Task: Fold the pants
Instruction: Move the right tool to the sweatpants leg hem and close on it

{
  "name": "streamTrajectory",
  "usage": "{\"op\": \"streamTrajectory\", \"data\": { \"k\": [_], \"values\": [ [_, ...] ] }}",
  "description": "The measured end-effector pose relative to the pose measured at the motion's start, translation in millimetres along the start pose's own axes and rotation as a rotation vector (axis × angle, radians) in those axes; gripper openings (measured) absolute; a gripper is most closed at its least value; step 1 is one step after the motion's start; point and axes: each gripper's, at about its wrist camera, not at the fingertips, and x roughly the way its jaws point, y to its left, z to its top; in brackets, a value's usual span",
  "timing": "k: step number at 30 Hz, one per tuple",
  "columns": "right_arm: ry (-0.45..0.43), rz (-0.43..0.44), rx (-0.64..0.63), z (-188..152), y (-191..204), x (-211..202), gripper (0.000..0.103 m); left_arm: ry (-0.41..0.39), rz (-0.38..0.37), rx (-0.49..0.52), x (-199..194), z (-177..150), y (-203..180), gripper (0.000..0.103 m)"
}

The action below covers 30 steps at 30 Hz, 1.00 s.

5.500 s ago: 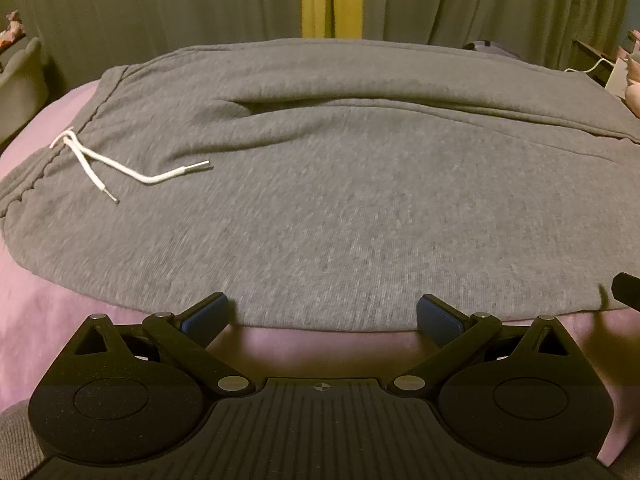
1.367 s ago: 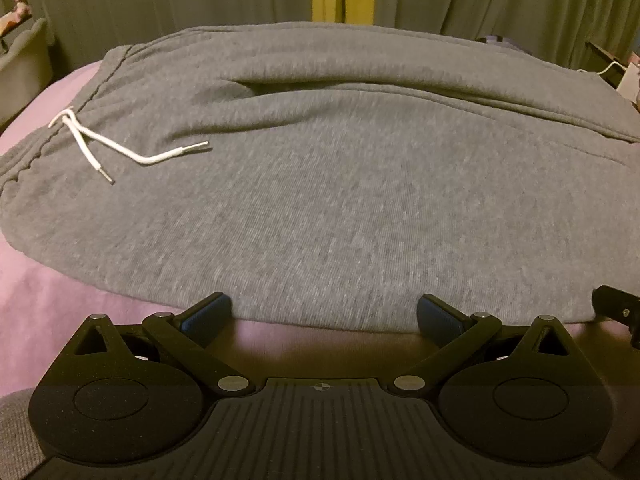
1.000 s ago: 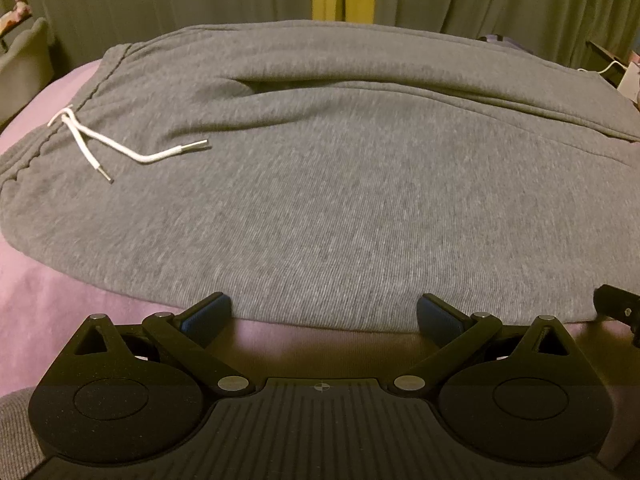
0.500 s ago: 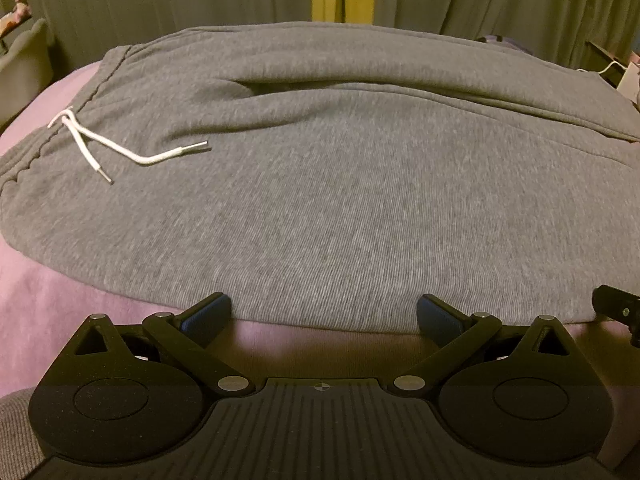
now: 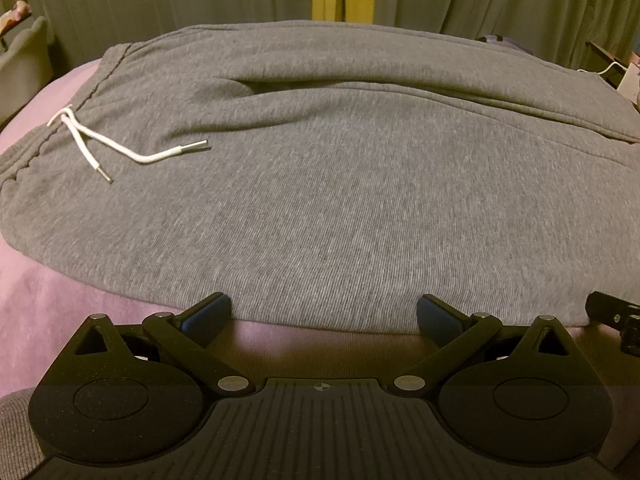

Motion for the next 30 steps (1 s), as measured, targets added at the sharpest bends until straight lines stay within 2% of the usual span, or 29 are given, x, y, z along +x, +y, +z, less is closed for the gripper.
{"op": "streamTrajectory", "data": {
  "k": [8, 12, 16, 18, 20, 23, 24, 26, 28, 30],
  "values": [
    [0.047, -0.011, 0.011, 7, 0, 13, 0.099, -0.011, 0.001, -0.018, -7, 6, 1, 0.103],
    [0.055, -0.024, 0.008, 8, 2, 16, 0.099, -0.103, 0.006, -0.07, -25, 24, 5, 0.103],
    [0.14, -0.013, -0.024, 33, 1, 17, 0.099, -0.165, -0.006, -0.138, -25, 65, 15, 0.103],
    [0.066, 0.017, 0.013, 64, -10, 11, 0.099, -0.196, 0.022, -0.167, -16, 89, 23, 0.103],
    [-0.018, -0.016, 0.005, 112, -18, 15, 0.099, -0.219, 0.071, -0.185, 1, 103, 31, 0.103],
    [-0.097, -0.061, 0.016, 194, -30, 45, 0.097, -0.284, 0.193, -0.206, 28, 99, 44, 0.103],
    [-0.106, -0.064, 0.039, 220, -35, 61, 0.091, -0.292, 0.232, -0.199, 36, 95, 48, 0.103],
    [-0.083, -0.068, 0.127, 273, -46, 103, 0.079, -0.256, 0.269, -0.194, 52, 95, 55, 0.103],
    [-0.04, -0.096, 0.244, 312, -58, 145, 0.055, -0.215, 0.255, -0.213, 66, 99, 61, 0.103],
    [-0.012, -0.136, 0.326, 339, -66, 183, 0.049, -0.224, 0.264, -0.211, 76, 97, 62, 0.103]
  ]
}}
